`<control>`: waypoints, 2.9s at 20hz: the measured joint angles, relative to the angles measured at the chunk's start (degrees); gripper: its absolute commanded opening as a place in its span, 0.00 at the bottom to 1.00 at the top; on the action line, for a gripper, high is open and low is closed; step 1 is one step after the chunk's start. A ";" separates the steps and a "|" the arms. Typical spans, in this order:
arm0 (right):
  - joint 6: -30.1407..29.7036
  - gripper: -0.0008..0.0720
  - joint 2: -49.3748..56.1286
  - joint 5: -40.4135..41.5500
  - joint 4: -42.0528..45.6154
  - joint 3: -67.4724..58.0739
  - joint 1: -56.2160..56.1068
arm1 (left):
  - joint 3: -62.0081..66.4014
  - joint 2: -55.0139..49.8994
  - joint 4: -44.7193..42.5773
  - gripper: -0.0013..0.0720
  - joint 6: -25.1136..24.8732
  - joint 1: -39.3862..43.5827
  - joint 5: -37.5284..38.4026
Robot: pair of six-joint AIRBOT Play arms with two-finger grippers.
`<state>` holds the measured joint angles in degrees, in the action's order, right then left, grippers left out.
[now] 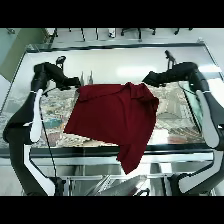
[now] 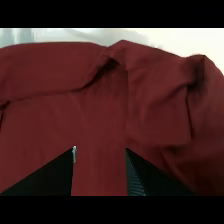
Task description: Fold the shirts.
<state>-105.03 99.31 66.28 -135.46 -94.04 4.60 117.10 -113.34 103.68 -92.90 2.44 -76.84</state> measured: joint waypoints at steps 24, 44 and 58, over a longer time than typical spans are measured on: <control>-0.83 0.31 -31.69 -9.75 -4.83 70.77 -1.79 | -50.25 15.52 11.74 0.04 -17.16 -7.89 -0.68; -0.04 0.04 -52.87 -1.38 -7.08 -15.17 14.58 | -1.46 64.50 19.61 0.04 -2.25 0.74 19.04; -2.16 0.04 -21.40 2.25 1.42 -8.28 1.20 | -28.94 36.46 12.85 0.04 0.44 3.89 24.52</control>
<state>-107.20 77.91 68.53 -134.04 -102.32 5.80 88.16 -76.88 116.53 -92.47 6.33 -52.31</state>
